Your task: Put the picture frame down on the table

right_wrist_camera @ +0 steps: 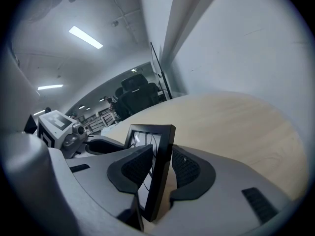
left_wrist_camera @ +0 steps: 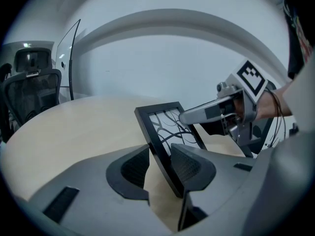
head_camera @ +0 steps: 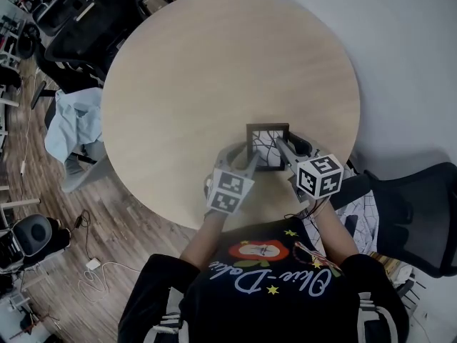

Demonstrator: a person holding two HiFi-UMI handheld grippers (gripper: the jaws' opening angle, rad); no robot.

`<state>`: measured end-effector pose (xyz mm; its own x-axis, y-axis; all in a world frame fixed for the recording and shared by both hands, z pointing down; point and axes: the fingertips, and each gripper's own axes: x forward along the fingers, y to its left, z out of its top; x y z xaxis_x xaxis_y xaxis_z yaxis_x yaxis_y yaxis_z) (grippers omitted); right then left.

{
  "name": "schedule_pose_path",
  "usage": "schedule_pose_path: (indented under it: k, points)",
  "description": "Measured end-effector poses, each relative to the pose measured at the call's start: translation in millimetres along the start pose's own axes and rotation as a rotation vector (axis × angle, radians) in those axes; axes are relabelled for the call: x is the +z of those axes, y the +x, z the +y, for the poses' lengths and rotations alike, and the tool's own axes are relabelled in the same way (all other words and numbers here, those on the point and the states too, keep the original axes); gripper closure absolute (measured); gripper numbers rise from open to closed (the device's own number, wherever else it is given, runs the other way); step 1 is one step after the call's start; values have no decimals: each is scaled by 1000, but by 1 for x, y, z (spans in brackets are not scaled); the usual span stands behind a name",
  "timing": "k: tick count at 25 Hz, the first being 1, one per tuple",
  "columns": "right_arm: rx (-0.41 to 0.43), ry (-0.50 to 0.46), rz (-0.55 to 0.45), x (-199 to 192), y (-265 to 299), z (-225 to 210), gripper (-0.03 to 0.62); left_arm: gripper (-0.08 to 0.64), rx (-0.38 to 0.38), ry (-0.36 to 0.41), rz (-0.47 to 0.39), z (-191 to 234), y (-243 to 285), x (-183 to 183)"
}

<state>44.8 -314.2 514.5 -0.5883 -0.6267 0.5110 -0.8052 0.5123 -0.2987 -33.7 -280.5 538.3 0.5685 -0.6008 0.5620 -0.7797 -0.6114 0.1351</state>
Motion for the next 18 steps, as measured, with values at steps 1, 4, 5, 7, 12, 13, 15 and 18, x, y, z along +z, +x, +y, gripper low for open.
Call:
schedule_pose_path:
  k: [1, 4, 5, 7, 12, 13, 15, 18]
  points:
    - [1, 2, 2, 0, 1, 0, 497, 430, 0, -3, 1, 1, 0, 0]
    - [-3, 0, 12, -2, 5, -4, 494, 428, 10, 7, -2, 3, 3, 0]
    - [-7, -5, 18, -2, 6, -6, 492, 426, 14, 11, -1, 3, 5, -1]
    - [-17, -19, 29, -4, 8, -8, 489, 426, 13, 5, 6, 3, 8, -4]
    - [-31, -38, 48, -7, 15, -14, 485, 426, 13, 8, 17, 6, 14, -5]
    - [-36, -48, 54, -7, 16, -15, 482, 426, 14, 13, 17, 6, 15, -4]
    - [-41, -60, 66, -9, 18, -17, 480, 426, 14, 11, 23, 6, 16, -3]
    - [-47, -72, 81, -11, 20, -20, 476, 426, 12, -1, 34, 7, 18, -6]
